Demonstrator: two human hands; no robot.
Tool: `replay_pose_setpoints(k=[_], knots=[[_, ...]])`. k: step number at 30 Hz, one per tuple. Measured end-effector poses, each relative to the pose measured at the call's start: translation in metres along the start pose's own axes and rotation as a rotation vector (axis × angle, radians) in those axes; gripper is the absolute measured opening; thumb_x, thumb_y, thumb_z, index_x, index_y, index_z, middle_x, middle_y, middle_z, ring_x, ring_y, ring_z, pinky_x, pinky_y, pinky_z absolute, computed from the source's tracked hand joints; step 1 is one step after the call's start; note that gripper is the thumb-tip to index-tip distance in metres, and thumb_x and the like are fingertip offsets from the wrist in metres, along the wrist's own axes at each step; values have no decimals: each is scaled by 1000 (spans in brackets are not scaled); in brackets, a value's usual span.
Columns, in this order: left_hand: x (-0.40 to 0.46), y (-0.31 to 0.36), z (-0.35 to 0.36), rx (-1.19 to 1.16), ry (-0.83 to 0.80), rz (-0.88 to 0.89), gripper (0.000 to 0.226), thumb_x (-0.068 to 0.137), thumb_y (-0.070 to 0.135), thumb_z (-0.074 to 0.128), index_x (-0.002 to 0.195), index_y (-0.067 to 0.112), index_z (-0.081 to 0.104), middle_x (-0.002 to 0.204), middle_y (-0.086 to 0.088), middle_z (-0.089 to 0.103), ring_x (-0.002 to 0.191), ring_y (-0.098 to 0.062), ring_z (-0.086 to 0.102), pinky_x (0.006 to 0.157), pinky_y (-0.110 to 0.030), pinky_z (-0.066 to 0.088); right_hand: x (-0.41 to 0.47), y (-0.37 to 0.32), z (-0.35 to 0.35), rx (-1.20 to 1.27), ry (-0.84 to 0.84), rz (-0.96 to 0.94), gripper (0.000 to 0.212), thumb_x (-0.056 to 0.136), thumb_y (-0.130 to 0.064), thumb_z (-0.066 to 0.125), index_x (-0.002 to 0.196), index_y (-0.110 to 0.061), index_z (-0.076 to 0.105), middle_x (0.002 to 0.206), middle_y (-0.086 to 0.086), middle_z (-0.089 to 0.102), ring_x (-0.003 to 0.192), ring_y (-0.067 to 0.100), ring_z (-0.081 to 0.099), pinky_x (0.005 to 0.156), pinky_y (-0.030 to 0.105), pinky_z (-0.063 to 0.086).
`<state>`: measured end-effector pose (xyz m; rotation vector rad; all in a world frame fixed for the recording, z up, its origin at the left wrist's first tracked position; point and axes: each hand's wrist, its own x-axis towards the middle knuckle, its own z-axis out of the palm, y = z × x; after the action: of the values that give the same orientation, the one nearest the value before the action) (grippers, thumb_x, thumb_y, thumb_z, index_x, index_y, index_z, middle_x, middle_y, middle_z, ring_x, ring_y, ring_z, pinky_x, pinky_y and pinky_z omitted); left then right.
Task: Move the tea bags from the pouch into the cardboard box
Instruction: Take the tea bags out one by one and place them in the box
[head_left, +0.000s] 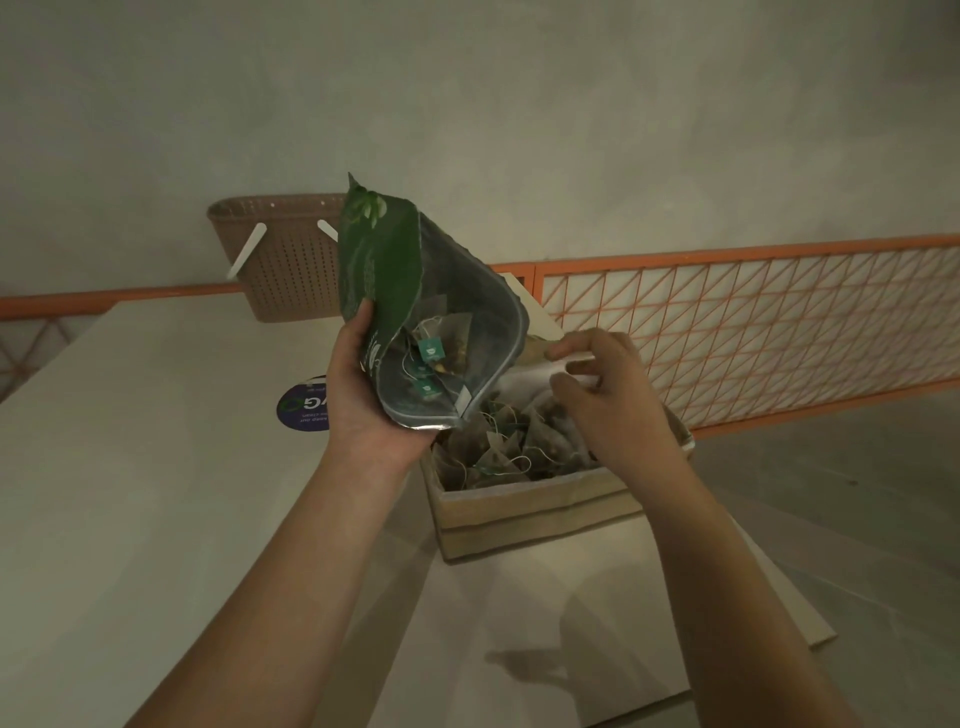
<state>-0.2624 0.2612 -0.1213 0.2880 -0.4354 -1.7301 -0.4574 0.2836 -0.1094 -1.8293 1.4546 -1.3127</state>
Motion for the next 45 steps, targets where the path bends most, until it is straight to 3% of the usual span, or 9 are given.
replay_pose_setpoints(k=[3, 7, 11, 16, 23, 31, 35, 42, 45], knots=[[-1, -2, 2, -9, 6, -5, 58, 93, 51, 58, 144, 24, 56, 147, -10, 56, 136, -35, 51, 111, -52, 42, -12, -22, 15, 166, 40, -75, 22, 88, -9, 63, 89, -31, 64, 122, -10, 44, 116, -1, 47, 88, 10, 45], [-5, -7, 7, 7, 44, 46, 59, 94, 50, 54, 144, 18, 57, 149, -10, 54, 139, -32, 50, 115, -47, 39, -14, -28, 44, -57, 64, -131, 19, 85, -26, 72, 104, -30, 69, 126, -7, 39, 117, 7, 46, 88, 2, 37], [-11, -12, 13, 0, 45, 65, 55, 97, 47, 51, 140, 15, 60, 149, -11, 54, 140, -31, 48, 116, -45, 38, -13, -33, 60, -339, 123, -118, 43, 87, -40, 66, 127, -29, 57, 133, 2, 38, 121, 23, 46, 93, 32, 49], [-12, -12, 13, 11, 46, 103, 59, 93, 44, 55, 144, 15, 56, 152, -11, 51, 141, -31, 47, 118, -45, 36, -16, -37, 65, -497, 197, -136, 29, 89, -43, 65, 117, -36, 66, 131, 3, 45, 117, 25, 49, 85, 39, 54], [-23, -9, 17, 72, 15, 35, 66, 86, 55, 55, 141, 18, 60, 146, -12, 57, 136, -31, 52, 109, -43, 45, -17, -36, 63, -202, 222, -171, 6, 85, -32, 72, 90, -31, 71, 108, -4, 55, 100, 17, 56, 65, 28, 51], [-27, 5, 23, 109, 30, 41, 71, 82, 56, 59, 144, 21, 57, 151, -11, 51, 141, -29, 46, 113, -41, 39, -22, -46, 44, 134, 255, -182, 5, 84, -24, 75, 89, -25, 72, 115, -6, 50, 110, 4, 51, 83, 6, 42], [-26, 8, 22, 59, 29, 15, 55, 83, 54, 59, 122, 18, 73, 137, -13, 64, 123, -32, 62, 86, -43, 60, -21, -52, 26, 367, 234, -144, 6, 88, -23, 72, 91, -20, 68, 109, -6, 63, 104, 8, 62, 85, 22, 51], [-23, 11, 18, 30, 19, 49, 61, 87, 51, 59, 141, 24, 60, 143, -9, 60, 133, -31, 55, 88, -43, 59, -6, -36, -6, 518, 234, -44, 18, 86, -24, 73, 93, -12, 62, 99, 6, 72, 96, 27, 69, 86, 45, 57], [-23, 12, 15, 43, -1, 71, 64, 84, 50, 60, 143, 25, 58, 145, -7, 59, 134, -30, 55, 94, -43, 57, 2, -20, -14, 397, 214, 8, 12, 86, -18, 73, 88, -16, 61, 94, 3, 70, 86, 19, 68, 77, 35, 57]])
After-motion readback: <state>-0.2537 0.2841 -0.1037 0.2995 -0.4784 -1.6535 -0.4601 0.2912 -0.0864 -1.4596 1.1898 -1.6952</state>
